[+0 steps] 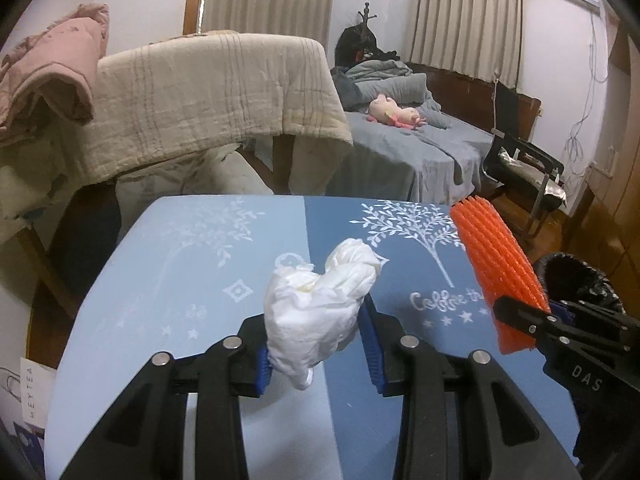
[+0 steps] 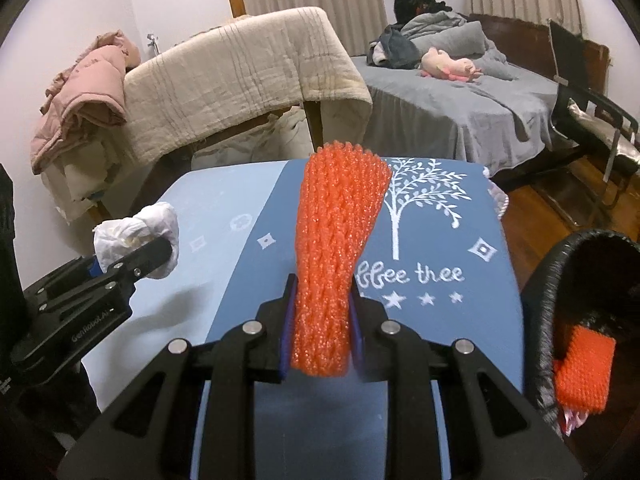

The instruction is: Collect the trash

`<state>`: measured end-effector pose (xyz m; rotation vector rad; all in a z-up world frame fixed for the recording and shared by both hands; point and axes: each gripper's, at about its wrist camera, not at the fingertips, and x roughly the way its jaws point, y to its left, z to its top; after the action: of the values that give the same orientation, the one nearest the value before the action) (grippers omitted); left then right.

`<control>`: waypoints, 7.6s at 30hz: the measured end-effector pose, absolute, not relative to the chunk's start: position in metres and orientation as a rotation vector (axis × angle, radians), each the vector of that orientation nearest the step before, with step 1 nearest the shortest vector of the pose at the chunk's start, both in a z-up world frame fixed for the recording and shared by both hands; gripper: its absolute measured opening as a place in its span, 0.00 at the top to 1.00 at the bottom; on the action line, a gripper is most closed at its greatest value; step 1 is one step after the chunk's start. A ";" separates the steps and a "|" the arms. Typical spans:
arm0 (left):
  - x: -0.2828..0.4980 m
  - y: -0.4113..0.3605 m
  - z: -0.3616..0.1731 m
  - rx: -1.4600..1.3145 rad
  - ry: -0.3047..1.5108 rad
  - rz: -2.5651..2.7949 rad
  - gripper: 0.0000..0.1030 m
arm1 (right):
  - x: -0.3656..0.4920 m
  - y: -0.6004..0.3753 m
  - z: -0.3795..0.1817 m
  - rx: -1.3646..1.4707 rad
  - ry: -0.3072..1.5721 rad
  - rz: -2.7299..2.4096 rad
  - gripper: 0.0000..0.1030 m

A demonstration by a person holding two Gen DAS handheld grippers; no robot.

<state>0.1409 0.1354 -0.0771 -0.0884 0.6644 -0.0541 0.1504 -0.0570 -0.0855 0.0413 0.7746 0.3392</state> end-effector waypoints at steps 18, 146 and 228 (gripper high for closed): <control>0.089 0.086 -0.043 -0.067 0.606 -0.111 0.64 | 0.087 -0.104 -0.049 0.061 0.707 0.295 0.79; 0.095 -0.095 -0.008 0.075 0.530 -0.476 0.06 | 0.015 -0.314 -0.014 0.129 0.643 -0.129 0.05; 0.041 -0.065 0.022 0.060 0.457 -0.428 0.06 | -0.015 -0.273 0.024 0.099 0.595 -0.077 0.05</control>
<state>0.0408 -0.0654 0.0215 0.0598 0.4571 -0.4277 -0.0154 -0.2734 0.0241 0.0991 0.5948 -0.0767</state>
